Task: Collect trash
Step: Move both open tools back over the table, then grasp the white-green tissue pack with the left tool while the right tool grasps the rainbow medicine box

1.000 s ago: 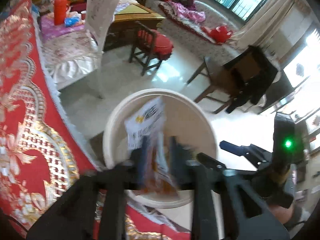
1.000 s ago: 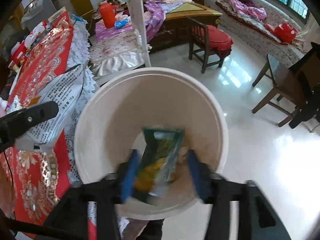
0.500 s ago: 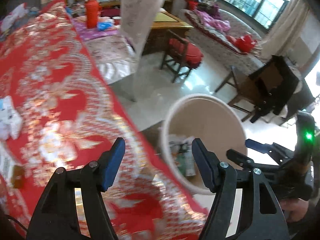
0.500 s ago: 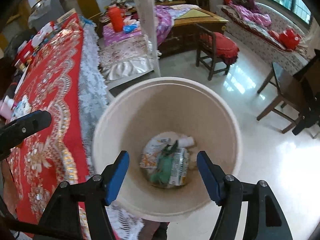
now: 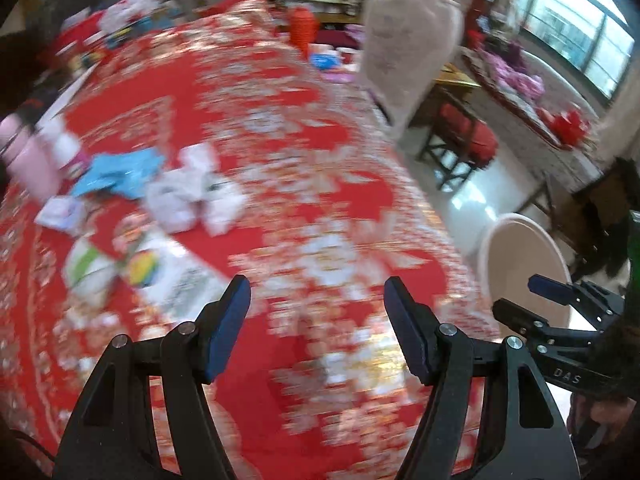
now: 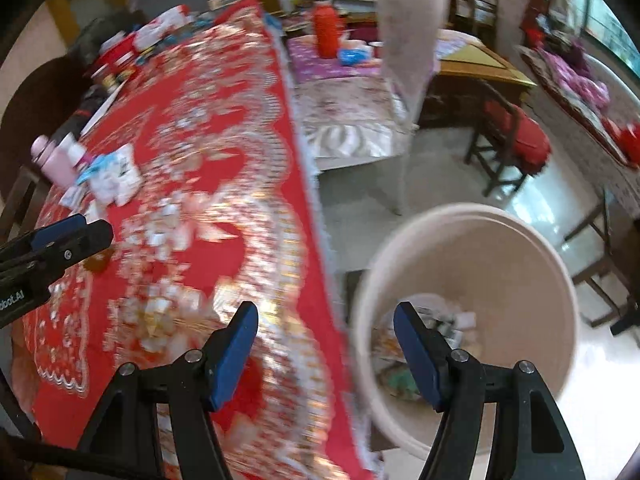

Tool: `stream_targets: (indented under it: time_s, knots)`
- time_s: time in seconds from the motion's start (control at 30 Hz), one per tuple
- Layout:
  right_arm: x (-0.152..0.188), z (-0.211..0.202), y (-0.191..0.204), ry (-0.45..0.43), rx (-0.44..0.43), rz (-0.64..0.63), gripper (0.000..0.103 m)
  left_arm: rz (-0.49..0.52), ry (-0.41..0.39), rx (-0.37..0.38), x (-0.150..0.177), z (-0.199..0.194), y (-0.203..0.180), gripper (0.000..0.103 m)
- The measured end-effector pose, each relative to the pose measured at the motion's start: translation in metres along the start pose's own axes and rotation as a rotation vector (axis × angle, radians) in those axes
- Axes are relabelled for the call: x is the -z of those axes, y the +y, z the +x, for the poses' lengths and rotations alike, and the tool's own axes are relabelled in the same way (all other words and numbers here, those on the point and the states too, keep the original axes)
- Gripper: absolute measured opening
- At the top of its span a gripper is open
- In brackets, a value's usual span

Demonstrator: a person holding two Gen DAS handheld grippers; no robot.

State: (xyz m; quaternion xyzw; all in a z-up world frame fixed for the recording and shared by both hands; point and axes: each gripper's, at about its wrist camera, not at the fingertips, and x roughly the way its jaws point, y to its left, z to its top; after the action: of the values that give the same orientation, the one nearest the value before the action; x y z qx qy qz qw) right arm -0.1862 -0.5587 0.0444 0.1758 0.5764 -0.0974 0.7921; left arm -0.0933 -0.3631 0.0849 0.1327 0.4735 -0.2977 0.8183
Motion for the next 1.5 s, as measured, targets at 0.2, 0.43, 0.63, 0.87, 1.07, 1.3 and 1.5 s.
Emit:
stream_targets:
  time_s: [0.2,0.43,0.63,0.87,1.07,1.3,1.5]
  knots:
    - [-0.014,0.024,0.068,0.024,-0.072,-0.091,0.068,-0.119,0.010,-0.107,0.013,-0.011,0.079,0.068]
    - [-0.027,0.047,0.144,0.060,-0.149,-0.203,0.069,-0.210,0.022,-0.195,0.022,-0.017,0.148,0.068]
    - [-0.043,0.066,0.203,0.079,-0.196,-0.320,0.074,-0.295,0.056,-0.215,0.026,-0.012,0.192,0.068]
    - [-0.069,0.094,0.253,0.092,-0.215,-0.427,0.078,-0.477,0.082,-0.145,0.028,0.002,0.236,0.068]
    - [-0.078,0.117,0.271,0.117,-0.238,-0.478,0.070,-0.619,0.080,-0.088,0.014,0.029,0.248,0.068]
    - [-0.074,0.113,0.244,0.089,-0.242,-0.379,0.055,-0.596,0.109,-0.137,-0.003,0.057,0.234,0.069]
    - [-0.070,0.109,0.239,0.072,-0.242,-0.370,0.055,-0.425,0.142,-0.175,-0.003,0.061,0.220,0.054]
